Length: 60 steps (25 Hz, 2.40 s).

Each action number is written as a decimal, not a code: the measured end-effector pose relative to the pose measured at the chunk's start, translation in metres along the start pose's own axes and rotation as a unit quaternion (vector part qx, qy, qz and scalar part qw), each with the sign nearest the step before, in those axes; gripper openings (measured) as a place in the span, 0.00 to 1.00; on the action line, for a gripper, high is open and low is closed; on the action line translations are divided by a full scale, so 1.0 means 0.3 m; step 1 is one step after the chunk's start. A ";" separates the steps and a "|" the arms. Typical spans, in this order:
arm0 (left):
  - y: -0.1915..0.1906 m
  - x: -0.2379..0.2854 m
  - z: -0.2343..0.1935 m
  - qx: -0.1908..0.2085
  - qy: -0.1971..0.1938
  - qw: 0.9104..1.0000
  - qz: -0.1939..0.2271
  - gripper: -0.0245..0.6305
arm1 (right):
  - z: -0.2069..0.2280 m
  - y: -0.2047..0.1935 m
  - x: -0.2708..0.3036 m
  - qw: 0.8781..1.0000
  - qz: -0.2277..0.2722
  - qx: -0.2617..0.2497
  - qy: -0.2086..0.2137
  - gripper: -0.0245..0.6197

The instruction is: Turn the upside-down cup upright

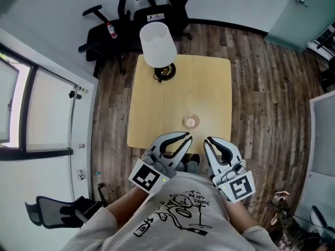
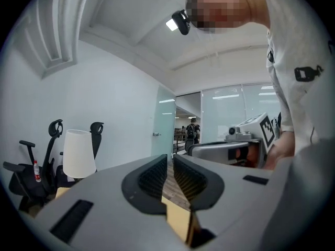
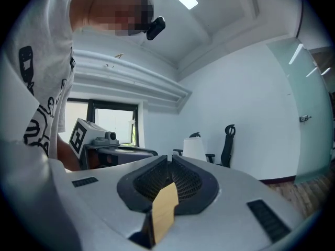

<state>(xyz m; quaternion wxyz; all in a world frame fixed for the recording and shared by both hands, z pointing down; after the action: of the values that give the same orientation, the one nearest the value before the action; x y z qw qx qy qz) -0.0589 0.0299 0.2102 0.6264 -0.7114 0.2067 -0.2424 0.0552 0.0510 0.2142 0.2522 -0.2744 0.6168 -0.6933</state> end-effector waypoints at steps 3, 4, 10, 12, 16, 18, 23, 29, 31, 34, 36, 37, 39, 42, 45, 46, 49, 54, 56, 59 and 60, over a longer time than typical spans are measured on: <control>-0.076 0.034 -0.031 0.029 -0.007 0.999 -0.033 0.13 | 0.050 -0.070 0.006 1.000 -0.016 0.001 0.009 0.08; -0.102 0.048 -0.039 0.042 -0.012 0.998 -0.046 0.14 | 0.067 -0.095 0.009 1.000 -0.021 0.004 0.011 0.08; -0.315 0.121 -0.078 0.109 -0.042 0.984 -0.137 0.16 | 0.146 -0.275 0.042 0.999 -0.043 0.015 0.007 0.08; -0.400 0.162 -0.105 0.130 -0.048 0.975 -0.173 0.16 | 0.182 -0.344 0.061 0.999 -0.051 0.008 0.009 0.08; -0.552 0.205 -0.113 0.163 -0.074 0.948 -0.263 0.16 | 0.189 -0.488 0.069 0.997 -0.075 0.013 0.025 0.08; -0.620 0.229 -0.123 0.181 -0.087 0.932 -0.302 0.16 | 0.197 -0.560 0.077 0.996 -0.086 0.015 0.030 0.08; -0.769 0.269 -0.136 0.225 -0.120 0.892 -0.374 0.17 | 0.224 -0.725 0.099 0.994 -0.111 0.011 0.020 0.08; -0.890 0.308 -0.127 0.283 -0.141 0.849 -0.424 0.20 | 0.231 -0.843 0.105 0.993 -0.119 0.017 0.008 0.08; -0.916 0.328 -0.128 0.303 -0.145 0.835 -0.436 0.21 | 0.229 -0.868 0.105 0.993 -0.120 0.020 0.007 0.08; -0.947 0.350 -0.127 0.325 -0.152 0.817 -0.452 0.21 | 0.221 -0.896 0.103 0.992 -0.122 0.019 0.006 0.08; -0.964 0.356 -0.121 0.336 -0.159 0.806 -0.461 0.20 | 0.217 -0.912 0.095 0.992 -0.127 0.025 0.002 0.08; -0.966 0.358 -0.119 0.344 -0.162 0.801 -0.463 0.16 | 0.216 -0.918 0.093 0.991 -0.130 0.029 0.001 0.08; -0.969 0.357 -0.116 0.359 -0.165 0.794 -0.463 0.10 | 0.214 -0.925 0.094 0.991 -0.132 0.030 0.000 0.08; -0.978 0.349 -0.111 0.376 -0.167 0.786 -0.461 0.07 | 0.213 -0.933 0.091 0.990 -0.136 0.031 -0.003 0.08; -0.965 0.339 -0.106 0.358 -0.163 0.803 -0.448 0.07 | 0.215 -0.946 0.087 0.989 -0.144 0.031 -0.003 0.08; -0.952 0.335 -0.106 0.343 -0.160 0.814 -0.440 0.07 | 0.217 -0.947 0.088 0.989 -0.145 0.033 -0.002 0.08; -0.888 0.323 -0.108 0.279 -0.149 0.858 -0.404 0.07 | 0.228 -0.944 0.090 0.988 -0.148 0.035 -0.005 0.08; -0.767 0.291 -0.128 0.155 -0.131 0.921 -0.332 0.07 | 0.229 -0.926 0.118 0.987 -0.160 0.004 -0.006 0.31; -0.731 0.278 -0.134 0.111 -0.127 0.937 -0.305 0.07 | 0.227 -0.919 0.128 0.987 -0.162 0.003 -0.007 0.34; -0.684 0.256 -0.149 0.035 -0.121 0.961 -0.246 0.07 | 0.228 -0.912 0.141 0.987 -0.158 0.037 -0.005 0.35; -0.672 0.248 -0.159 0.007 -0.116 0.968 -0.221 0.07 | 0.231 -0.912 0.144 0.986 -0.155 0.056 -0.004 0.36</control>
<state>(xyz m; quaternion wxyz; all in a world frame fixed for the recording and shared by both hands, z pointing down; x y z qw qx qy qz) -0.0304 -0.0262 0.4210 0.5816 -0.7585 -0.0318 -0.2920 0.0690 0.0021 0.4952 0.1595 -0.3550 0.5263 -0.7560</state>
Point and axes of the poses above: the fingertips, and each gripper's own axes: x forward along the fingers, z to its right, y out of its top, the point moved 5 cm from there along -x, backward along the fingers
